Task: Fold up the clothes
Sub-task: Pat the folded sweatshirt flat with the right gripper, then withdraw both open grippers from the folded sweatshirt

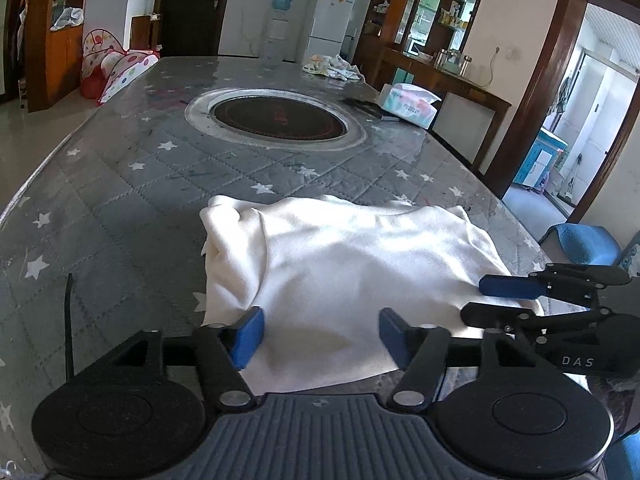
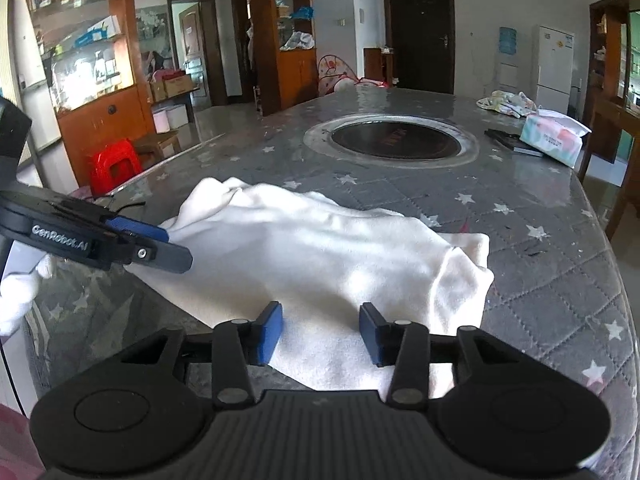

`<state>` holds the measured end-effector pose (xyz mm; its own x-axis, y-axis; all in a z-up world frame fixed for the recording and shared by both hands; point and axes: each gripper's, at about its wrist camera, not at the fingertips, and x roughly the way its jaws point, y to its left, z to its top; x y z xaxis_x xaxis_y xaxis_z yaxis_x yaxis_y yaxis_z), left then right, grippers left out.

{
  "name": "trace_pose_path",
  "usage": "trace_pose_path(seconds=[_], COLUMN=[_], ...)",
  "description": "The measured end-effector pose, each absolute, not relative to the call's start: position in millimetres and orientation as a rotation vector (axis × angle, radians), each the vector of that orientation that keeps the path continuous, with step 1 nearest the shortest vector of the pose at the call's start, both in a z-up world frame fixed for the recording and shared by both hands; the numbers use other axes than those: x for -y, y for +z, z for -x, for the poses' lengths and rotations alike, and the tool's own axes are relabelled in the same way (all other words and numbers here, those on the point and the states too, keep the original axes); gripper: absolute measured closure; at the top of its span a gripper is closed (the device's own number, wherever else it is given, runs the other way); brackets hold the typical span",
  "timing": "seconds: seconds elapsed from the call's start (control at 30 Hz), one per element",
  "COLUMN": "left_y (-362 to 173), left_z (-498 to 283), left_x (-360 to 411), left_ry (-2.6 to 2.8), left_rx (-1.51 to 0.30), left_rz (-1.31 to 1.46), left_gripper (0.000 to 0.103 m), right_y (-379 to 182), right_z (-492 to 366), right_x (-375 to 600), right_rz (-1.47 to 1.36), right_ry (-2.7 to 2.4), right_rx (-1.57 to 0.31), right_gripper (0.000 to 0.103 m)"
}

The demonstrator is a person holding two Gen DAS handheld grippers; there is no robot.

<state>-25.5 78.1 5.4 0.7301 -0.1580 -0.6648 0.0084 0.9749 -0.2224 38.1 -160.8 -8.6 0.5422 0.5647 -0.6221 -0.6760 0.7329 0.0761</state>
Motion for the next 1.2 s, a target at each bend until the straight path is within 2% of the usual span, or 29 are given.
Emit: trace_pose_path(seconds=[0.07, 0.17, 0.23, 0.43, 0.5, 0.67, 0.87, 1.2], left_y=[8.7, 13.1, 16.1, 22.6, 24.0, 25.8, 30.4, 43.5], left_z=[27.1, 30.1, 33.1, 40.2, 42.1, 48.9, 58.2, 80.0], left_x=[-77.6, -76.3, -75.5, -73.5, -72.6, -69.2, -65.0, -49.3], left_ry=[-0.087, -0.076, -0.07, -0.066, -0.063, -0.064, -0.062, -0.046], left_rx=[-0.739, -0.719, -0.7, -0.665, -0.659, -0.649, -0.625, -0.58], left_rz=[0.204, 0.197, 0.193, 0.182, 0.179, 0.172, 0.16, 0.117], left_gripper=[0.027, 0.017, 0.009, 0.001, 0.0, 0.0, 0.0, 0.0], right_y=[-7.4, -6.4, -4.6, 4.9, 7.3, 10.6, 14.4, 27.5], right_z=[-36.4, -34.3, -33.4, -28.1, -26.1, -18.9, -8.9, 16.9], right_x=[159.8, 157.4, 157.5, 161.3, 163.0, 167.1, 172.6, 195.8], right_rz=[0.175, 0.175, 0.172, 0.161, 0.16, 0.154, 0.147, 0.037], right_ry=[0.744, 0.742, 0.737, 0.713, 0.696, 0.66, 0.609, 0.52], right_rx=[-0.662, -0.659, -0.652, -0.622, -0.616, -0.604, -0.579, -0.443], right_gripper=[0.051, 0.04, 0.039, 0.025, 0.019, 0.016, 0.0, 0.0])
